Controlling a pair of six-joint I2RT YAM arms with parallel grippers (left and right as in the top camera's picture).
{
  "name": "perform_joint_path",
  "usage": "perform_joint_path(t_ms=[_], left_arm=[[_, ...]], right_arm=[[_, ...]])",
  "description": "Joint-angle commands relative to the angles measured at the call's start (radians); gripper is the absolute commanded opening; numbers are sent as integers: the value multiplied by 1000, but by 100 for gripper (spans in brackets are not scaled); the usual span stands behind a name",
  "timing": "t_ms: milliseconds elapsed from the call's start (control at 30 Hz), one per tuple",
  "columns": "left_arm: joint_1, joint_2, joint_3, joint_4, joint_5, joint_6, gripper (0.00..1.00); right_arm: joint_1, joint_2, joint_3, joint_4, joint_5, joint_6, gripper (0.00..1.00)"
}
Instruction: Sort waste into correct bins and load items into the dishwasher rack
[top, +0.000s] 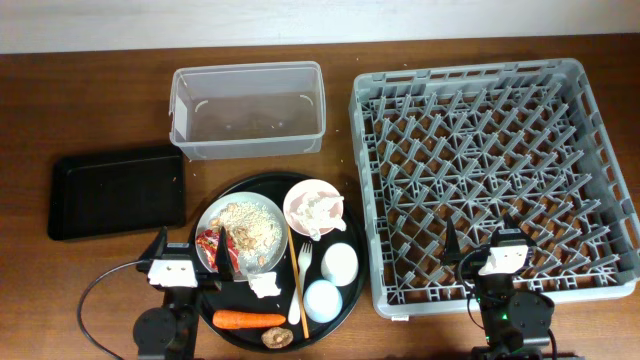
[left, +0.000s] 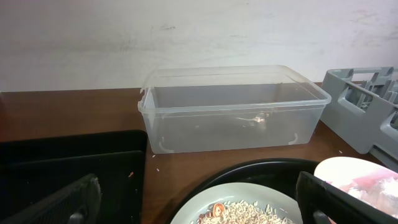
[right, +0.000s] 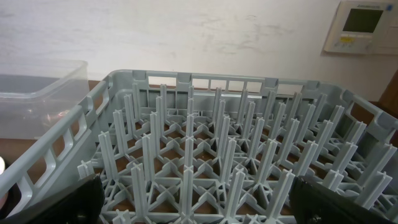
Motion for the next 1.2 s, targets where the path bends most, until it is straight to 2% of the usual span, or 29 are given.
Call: perform_joint_path(t_ms=[0, 567, 667, 767, 900, 967, 1067, 1167], left_arm=[[-5, -5, -6, -2, -7, 15, 99], [-5, -3, -6, -2, -6, 15, 99], [-5, -1, -6, -2, -8, 15, 99], [-5, -1, 3, -9, 74, -11, 99], [-5, 28, 150, -177, 77, -11, 99], [-5, 129, 277, -256, 82, -12, 99], [-5, 344, 468, -344, 115, -16, 99], [-5, 606, 706, -512, 179, -15, 99]], right_arm=[[6, -8, -8, 0, -6, -7, 98], [6, -8, -8, 0, -7, -4, 98], [6, -8, -2, -6, -10, 144, 98], [6, -8, 77, -130, -75, 178, 98], [6, 43, 306, -416, -87, 178, 98], [6, 137, 441, -571, -89, 178, 98], [6, 301, 594, -691, -93, 178, 98], [6, 470, 743, -819, -94, 177, 98]])
